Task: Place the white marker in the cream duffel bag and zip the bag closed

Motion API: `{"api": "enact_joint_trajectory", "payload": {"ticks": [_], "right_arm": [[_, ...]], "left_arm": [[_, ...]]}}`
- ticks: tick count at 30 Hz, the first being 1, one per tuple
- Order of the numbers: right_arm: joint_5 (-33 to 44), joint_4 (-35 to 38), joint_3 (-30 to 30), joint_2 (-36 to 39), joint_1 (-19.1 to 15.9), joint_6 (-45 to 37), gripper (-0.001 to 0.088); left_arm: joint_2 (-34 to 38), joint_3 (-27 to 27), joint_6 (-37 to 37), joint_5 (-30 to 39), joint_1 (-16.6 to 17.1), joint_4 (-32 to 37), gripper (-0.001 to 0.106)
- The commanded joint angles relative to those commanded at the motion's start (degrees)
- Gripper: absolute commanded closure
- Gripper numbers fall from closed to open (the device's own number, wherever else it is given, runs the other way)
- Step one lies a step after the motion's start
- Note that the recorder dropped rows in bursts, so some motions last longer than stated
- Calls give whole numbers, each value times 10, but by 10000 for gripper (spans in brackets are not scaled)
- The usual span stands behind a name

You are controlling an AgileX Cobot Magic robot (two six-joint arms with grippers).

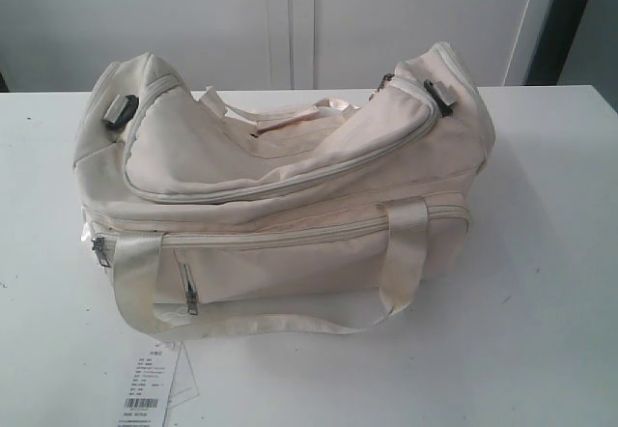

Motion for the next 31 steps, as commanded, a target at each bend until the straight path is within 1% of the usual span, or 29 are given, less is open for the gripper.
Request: {"api": "enact_joint_trajectory", "payload": {"ticks": [24,25,31], "right_arm": [[0,0,0,0,0,0,868],[0,0,0,0,0,13,868],[0,0,0,0,0,13,868]], "left_arm": [[0,0,0,0,0,0,1053],[0,0,0,0,0,0,1053],[0,0,0,0,0,0,1053]]}}
